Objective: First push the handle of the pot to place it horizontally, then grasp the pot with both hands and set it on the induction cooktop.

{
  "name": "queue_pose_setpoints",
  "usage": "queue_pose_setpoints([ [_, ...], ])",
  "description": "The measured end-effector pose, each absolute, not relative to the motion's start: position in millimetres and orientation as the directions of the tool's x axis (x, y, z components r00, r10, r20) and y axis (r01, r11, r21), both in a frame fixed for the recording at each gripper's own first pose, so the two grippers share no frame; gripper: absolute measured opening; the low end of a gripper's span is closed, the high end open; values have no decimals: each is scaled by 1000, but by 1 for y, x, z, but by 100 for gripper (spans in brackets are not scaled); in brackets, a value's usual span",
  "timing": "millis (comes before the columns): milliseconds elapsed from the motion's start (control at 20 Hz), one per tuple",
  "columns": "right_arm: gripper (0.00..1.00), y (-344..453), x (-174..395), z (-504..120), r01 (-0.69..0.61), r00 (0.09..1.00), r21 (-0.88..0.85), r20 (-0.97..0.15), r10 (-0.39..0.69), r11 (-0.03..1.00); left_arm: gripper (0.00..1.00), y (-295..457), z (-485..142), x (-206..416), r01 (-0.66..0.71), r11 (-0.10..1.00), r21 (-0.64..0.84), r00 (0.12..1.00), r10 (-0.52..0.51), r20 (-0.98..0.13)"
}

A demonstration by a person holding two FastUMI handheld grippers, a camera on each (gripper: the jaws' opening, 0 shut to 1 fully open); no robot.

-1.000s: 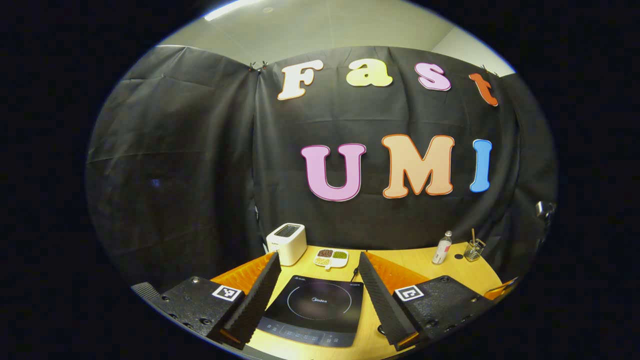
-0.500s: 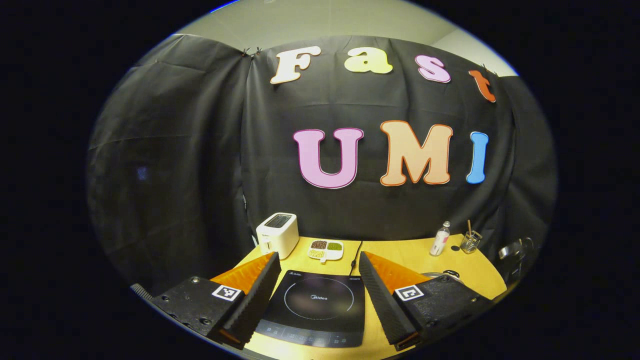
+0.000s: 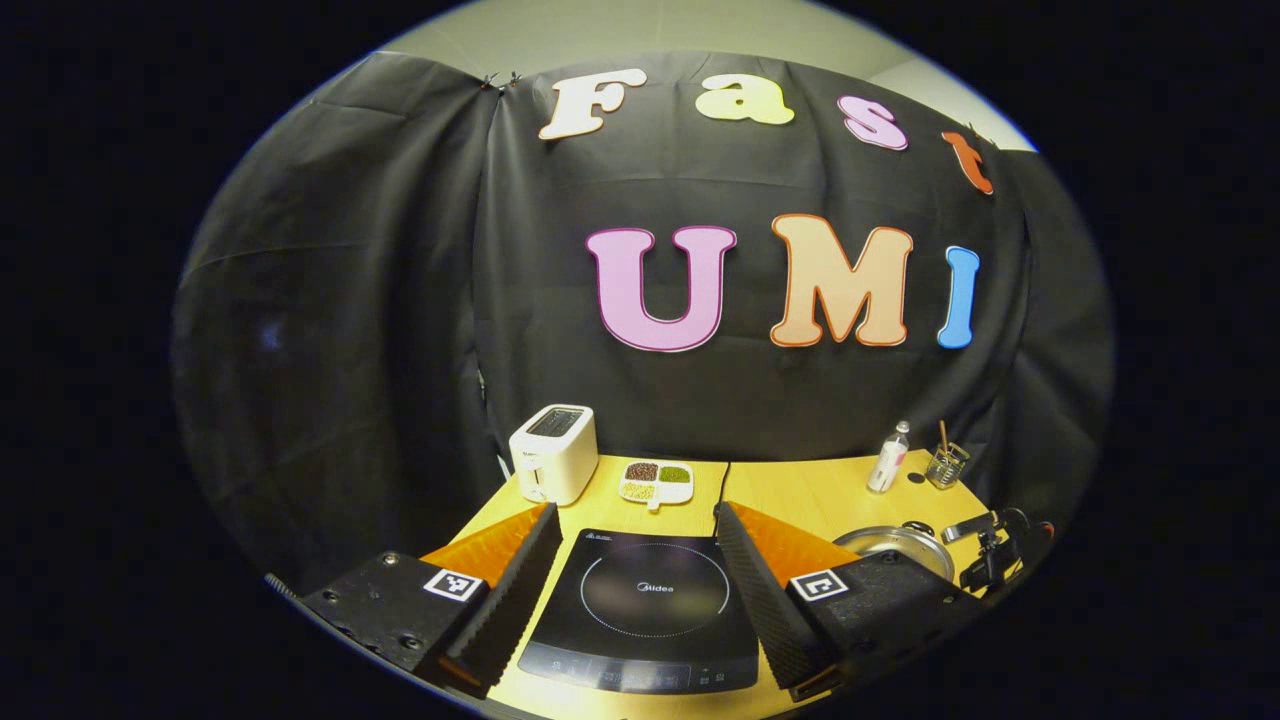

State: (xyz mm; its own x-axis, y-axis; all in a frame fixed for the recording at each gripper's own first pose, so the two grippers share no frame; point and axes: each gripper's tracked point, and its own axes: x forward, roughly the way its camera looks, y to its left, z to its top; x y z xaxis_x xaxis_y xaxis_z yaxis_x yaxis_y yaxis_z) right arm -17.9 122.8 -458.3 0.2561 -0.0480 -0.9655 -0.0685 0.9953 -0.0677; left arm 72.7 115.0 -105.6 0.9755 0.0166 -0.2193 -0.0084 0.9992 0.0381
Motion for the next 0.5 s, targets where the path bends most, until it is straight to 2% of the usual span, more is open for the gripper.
queue_pose_setpoints([
  [50, 8, 128, -14, -463, -54, 259, -67, -964, -50, 996, 96, 115, -107, 74, 2, 999, 33, 975, 5, -222],
  [150, 8, 135, -7, -468, -19, 269, -66, -961, -59, 998, 93, 114, -112, 75, 24, 1000, 18, 973, -19, -230],
  [200, 7, 136, -2, -470, -1, 274, -68, -959, -65, 998, 96, 113, -115, 76, 35, 999, 11, 971, -32, -236],
  [300, 8, 137, 5, -472, 38, 283, -72, -956, -79, 997, 96, 113, -119, 79, 52, 999, 0, 968, -50, -246],
  [350, 8, 138, 7, -473, 54, 284, -72, -955, -84, 996, 93, 114, -122, 80, 59, 998, -2, 967, -57, -250],
  [400, 8, 139, 10, -472, 69, 287, -68, -954, -85, 995, 96, 115, -123, 81, 63, 998, 0, 965, -61, -254],
  [500, 8, 139, 12, -473, 90, 283, -68, -955, -91, 994, 96, 119, -126, 82, 71, 997, 4, 963, -68, -260],
])
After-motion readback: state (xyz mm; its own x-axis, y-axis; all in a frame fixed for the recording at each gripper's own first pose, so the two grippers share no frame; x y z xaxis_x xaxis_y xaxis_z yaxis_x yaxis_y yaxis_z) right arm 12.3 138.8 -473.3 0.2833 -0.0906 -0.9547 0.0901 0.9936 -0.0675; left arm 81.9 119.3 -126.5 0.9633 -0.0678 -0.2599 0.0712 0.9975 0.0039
